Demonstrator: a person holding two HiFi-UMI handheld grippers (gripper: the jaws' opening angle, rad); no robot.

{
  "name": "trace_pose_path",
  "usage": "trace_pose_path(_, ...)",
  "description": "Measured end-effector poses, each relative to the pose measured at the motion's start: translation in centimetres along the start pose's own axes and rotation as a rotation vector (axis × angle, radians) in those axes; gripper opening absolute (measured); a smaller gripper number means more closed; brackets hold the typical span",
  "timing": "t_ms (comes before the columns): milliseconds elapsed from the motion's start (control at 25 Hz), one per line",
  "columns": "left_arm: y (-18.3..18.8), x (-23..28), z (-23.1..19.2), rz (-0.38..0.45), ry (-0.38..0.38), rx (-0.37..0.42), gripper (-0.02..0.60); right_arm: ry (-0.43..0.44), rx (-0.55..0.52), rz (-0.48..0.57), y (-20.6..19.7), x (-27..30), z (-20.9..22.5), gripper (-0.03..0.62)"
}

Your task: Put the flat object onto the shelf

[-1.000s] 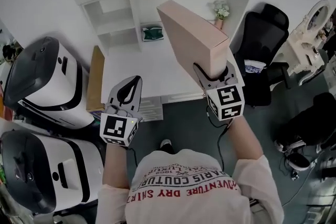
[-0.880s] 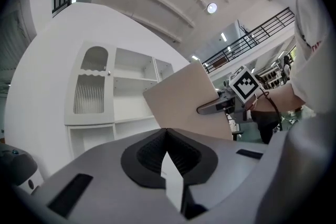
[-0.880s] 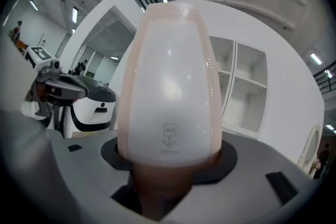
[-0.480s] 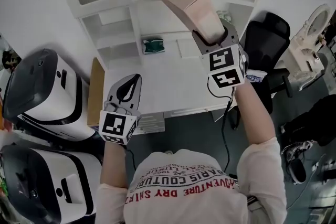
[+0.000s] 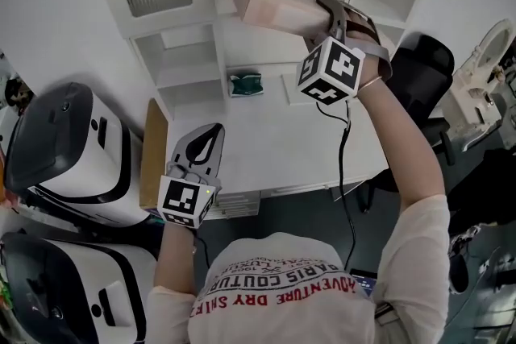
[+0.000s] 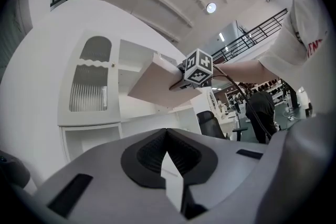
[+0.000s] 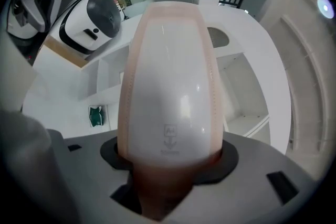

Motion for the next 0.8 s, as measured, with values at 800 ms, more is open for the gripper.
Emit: trace_pose_path(800, -2.3, 4.8, -3.4, -0.055, 0.097, -0.001, 0.011, 0.108, -0.303, -0.008, -0.5, 12.5, -5.6, 0.305)
Point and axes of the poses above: the fingertips, and each gripper's own axes: x forward along the fingers, z to its right, y out of its top, the point moved 1 cm from there along -x, backward along the fingers, and after that the axes turned 6 degrees about x, right-handed, at the moved point
